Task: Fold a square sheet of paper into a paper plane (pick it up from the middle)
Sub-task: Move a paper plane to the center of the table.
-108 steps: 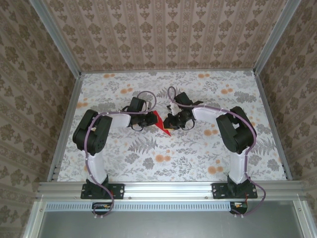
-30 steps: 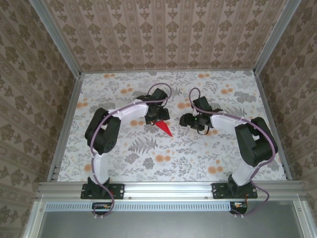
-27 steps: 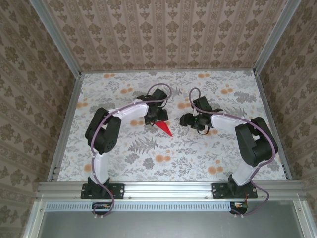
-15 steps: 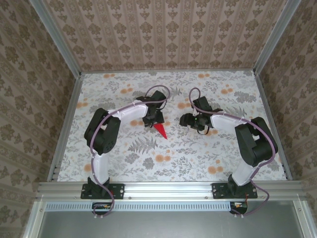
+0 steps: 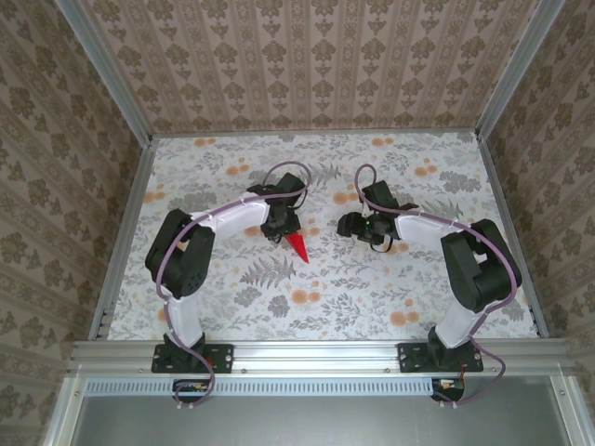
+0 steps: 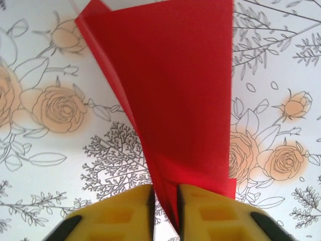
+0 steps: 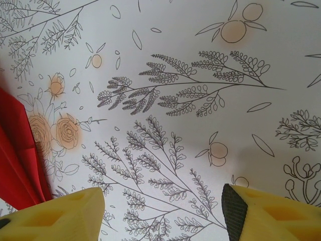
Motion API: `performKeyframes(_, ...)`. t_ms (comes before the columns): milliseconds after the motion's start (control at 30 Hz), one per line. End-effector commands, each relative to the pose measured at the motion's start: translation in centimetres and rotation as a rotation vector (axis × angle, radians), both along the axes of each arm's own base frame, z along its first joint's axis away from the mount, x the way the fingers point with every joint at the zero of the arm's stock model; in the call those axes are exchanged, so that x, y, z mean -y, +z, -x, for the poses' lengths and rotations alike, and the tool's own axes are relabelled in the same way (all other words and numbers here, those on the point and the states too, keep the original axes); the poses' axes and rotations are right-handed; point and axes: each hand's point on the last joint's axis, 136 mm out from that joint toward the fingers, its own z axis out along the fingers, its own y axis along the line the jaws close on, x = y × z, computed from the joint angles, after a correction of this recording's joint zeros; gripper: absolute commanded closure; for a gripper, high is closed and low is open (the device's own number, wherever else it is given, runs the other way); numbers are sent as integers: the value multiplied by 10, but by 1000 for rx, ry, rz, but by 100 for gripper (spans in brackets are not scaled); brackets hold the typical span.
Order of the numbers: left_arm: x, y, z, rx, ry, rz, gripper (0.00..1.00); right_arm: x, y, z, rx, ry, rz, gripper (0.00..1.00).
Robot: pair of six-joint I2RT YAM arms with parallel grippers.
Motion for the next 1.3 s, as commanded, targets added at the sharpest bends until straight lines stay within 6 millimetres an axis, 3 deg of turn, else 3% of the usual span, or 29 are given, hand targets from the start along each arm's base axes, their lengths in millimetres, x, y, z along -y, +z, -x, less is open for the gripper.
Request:
performKeyframes(0, -9, 13, -2, 40, 26, 7, 93, -3, 10, -3, 18, -11, -34, 35)
performKeyframes(67, -6, 17, -4, 59, 9, 40, 100, -6, 17, -4, 32, -1, -52, 36)
performKeyframes(400, 56, 71, -6, 289, -269, 462, 100, -30, 67, 2, 178, 85, -197, 46)
performKeyframes(533, 75, 64, 1, 271, -327, 585, 100, -45, 74, 12, 204, 116, -208, 52)
performKeyframes(833, 88, 27, 7, 177, -335, 675, 100, -62, 58, 26, 173, 165, -140, 59)
performKeyframes(1067, 80, 4, 11, 133, -311, 664, 100, -62, 47, 17, 146, 166, -81, 59)
performKeyframes(1267, 77, -1, 13, 122, -305, 665, 100, -70, 40, 10, 119, 198, -74, 60)
